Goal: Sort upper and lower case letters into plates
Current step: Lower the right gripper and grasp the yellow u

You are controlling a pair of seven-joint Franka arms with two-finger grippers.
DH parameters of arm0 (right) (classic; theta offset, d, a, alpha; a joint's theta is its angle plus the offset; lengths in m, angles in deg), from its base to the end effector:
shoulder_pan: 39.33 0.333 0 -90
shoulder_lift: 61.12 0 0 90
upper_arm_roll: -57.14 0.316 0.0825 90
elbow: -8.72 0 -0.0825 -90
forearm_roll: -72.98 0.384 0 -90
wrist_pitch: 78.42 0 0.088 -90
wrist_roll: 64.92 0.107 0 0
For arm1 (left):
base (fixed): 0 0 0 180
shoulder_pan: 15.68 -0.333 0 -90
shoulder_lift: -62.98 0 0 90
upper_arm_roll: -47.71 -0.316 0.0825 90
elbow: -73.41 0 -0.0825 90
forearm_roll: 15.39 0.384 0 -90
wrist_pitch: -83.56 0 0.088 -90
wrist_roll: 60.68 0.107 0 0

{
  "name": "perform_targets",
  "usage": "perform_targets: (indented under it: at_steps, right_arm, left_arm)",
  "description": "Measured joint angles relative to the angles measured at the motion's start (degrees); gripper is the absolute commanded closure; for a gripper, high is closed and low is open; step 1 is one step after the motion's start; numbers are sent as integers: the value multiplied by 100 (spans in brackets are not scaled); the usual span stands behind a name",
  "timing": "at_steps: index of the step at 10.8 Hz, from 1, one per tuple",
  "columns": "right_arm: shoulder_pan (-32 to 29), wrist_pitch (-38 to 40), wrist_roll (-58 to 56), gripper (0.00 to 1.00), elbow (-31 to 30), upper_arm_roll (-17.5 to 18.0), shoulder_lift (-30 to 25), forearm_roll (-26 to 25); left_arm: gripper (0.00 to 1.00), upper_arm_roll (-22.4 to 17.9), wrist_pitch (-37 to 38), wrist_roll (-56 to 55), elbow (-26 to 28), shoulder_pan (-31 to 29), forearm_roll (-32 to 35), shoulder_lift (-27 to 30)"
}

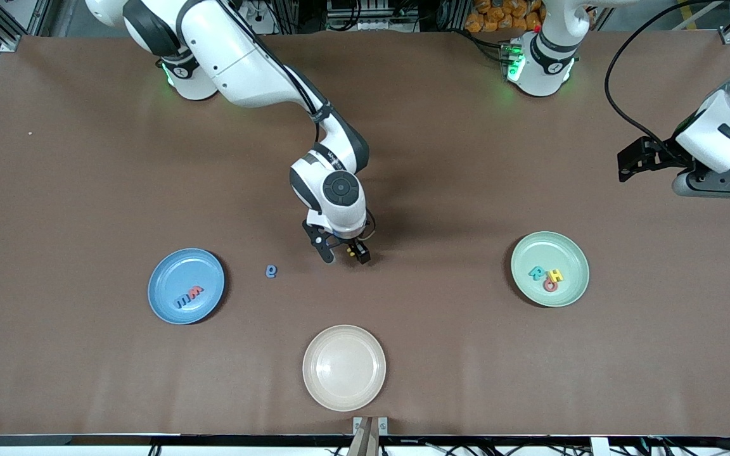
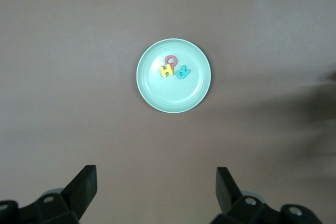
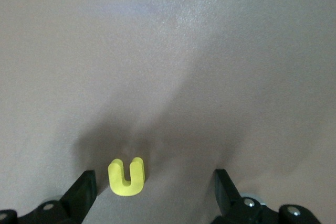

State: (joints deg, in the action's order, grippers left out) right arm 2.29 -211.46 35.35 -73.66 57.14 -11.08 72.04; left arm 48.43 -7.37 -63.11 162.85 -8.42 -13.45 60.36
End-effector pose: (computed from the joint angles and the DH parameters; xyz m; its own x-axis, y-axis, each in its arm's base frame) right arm 0.5410 0.4803 0.1685 0.5297 -0.8482 0.0100 -0.8481 -0.5298 -0.0127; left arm 0.5645 -0.0754 0.6049 0.9951 -0.0973 -0.0183 -0.0978 -0.9946 -0.0341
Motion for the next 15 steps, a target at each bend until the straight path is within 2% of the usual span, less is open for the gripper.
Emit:
perform_targets:
  at_steps: [15]
  right_arm:
    - [-44, -1, 0, 0, 189, -46, 0, -4]
  left_arm:
    - [0, 36, 119, 0, 24, 28, -1, 11]
